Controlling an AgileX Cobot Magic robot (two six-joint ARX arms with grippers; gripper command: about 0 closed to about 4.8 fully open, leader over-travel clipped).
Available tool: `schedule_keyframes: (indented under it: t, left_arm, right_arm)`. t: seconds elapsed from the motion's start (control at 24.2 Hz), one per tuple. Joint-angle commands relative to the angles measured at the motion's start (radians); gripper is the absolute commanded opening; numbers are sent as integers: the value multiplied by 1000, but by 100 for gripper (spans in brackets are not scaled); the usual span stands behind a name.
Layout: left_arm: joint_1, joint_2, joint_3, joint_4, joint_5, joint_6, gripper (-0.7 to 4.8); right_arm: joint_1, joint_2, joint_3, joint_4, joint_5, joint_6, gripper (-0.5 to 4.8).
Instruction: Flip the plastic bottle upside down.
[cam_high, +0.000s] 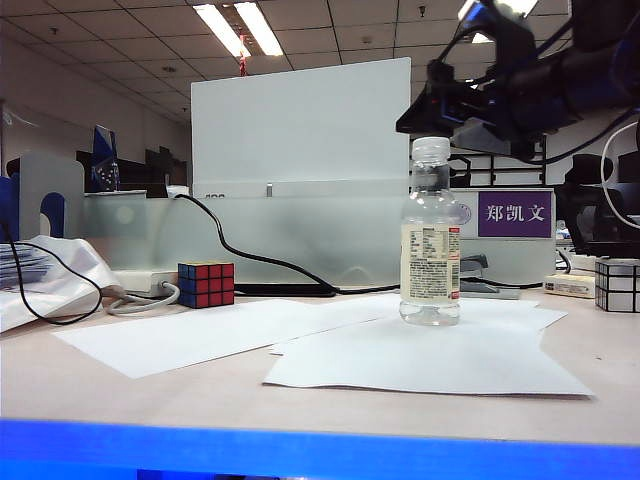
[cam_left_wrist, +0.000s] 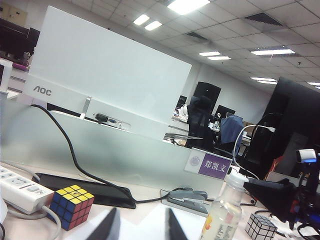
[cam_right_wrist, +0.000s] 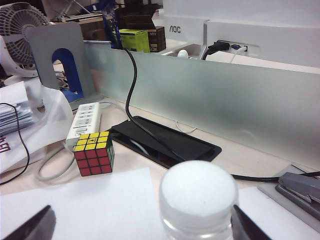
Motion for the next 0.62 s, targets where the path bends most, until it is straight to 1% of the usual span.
schedule_keyframes:
  t: [0.04,0.25,0.41,0.62]
  left_arm:
    - [0,1,4,12,-3,8,126]
    - [0,1,4,12,-2,10,126]
    - [0,1,4,12,-2,10,125]
    - [0,1,4,12,-2,10,125]
  right_arm:
    - [-3,13,19,19,21,-24,479]
    - [-3,60,55,15,34,-59,479]
    - [-3,115,96,16,45,-58,479]
    - [-3,136,108,15,123,-65,479]
